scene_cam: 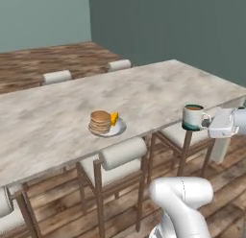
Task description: Pick up the brewed coffee from the coffee machine and place it next to the breakfast plate on the dining counter.
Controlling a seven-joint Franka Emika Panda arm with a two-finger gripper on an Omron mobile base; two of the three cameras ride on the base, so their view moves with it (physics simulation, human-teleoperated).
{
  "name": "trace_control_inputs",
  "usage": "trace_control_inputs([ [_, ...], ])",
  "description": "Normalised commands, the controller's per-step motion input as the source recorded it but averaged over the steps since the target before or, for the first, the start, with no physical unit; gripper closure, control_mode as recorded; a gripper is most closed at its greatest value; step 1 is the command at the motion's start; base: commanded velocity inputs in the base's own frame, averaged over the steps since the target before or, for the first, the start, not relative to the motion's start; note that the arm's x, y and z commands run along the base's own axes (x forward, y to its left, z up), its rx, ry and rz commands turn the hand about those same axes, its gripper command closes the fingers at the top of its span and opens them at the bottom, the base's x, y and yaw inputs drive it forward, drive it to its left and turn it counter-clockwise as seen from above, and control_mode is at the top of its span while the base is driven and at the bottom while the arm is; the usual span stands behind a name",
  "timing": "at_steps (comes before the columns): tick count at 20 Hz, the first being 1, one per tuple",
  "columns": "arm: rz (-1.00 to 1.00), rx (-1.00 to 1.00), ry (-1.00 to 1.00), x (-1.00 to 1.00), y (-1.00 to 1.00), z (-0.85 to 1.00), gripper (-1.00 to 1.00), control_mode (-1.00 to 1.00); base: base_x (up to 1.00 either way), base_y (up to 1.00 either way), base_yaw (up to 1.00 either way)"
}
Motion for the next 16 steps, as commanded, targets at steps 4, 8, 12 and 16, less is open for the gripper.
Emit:
trace_control_inputs([
  [4,0.0,0.0,0.0,0.0,0.0,0.0,1.0,1.0,0.75,-0.66,0.49],
  [8,0.0,0.0,0.0,0.0,0.0,0.0,1.0,1.0,0.64,-0.63,0.52],
  [12,0.0,0.0,0.0,0.0,0.0,0.0,1.0,1.0,0.3,-0.44,0.51],
  [16,0.12,0.06,0.0,0.11,-0.21,-0.23,1.0,-1.0,0.37,-0.56,0.37],
])
